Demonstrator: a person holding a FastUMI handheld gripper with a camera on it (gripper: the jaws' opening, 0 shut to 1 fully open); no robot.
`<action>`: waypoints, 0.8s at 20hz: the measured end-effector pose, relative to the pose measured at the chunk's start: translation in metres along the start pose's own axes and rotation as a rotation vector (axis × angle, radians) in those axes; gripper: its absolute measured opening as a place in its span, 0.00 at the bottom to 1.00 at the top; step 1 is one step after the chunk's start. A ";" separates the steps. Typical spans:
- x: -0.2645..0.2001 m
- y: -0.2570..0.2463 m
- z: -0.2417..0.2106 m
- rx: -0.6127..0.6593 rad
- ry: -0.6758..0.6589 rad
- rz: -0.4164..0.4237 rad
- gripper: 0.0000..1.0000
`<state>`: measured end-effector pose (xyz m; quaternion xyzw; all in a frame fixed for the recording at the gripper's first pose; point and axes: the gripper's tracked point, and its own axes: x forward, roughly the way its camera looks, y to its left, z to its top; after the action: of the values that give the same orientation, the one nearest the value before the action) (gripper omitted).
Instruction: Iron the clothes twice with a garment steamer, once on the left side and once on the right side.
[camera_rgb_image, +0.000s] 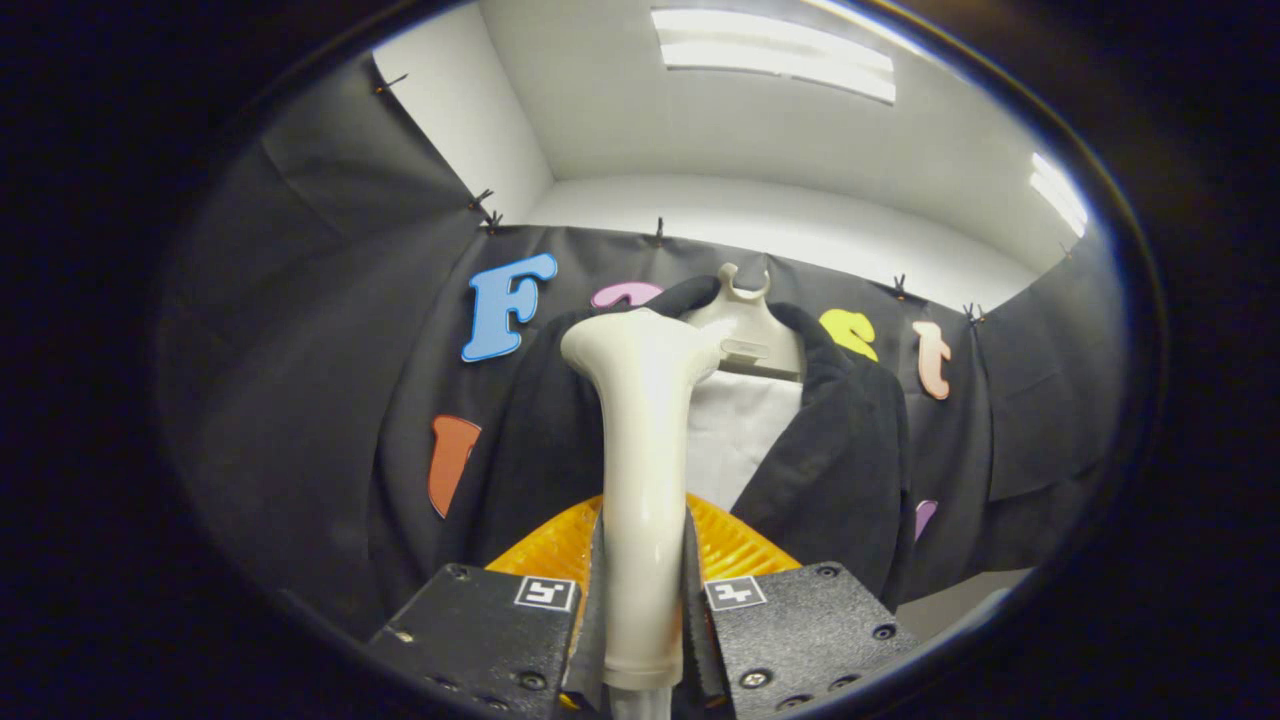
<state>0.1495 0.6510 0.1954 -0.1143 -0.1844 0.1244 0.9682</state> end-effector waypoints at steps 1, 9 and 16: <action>-0.004 0.003 -0.004 -0.007 0.010 0.006 0.34; -0.036 0.013 -0.033 -0.018 0.073 0.023 0.34; -0.060 0.008 -0.068 -0.022 0.155 0.023 0.34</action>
<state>0.1199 0.6296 0.1123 -0.1361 -0.1090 0.1244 0.9768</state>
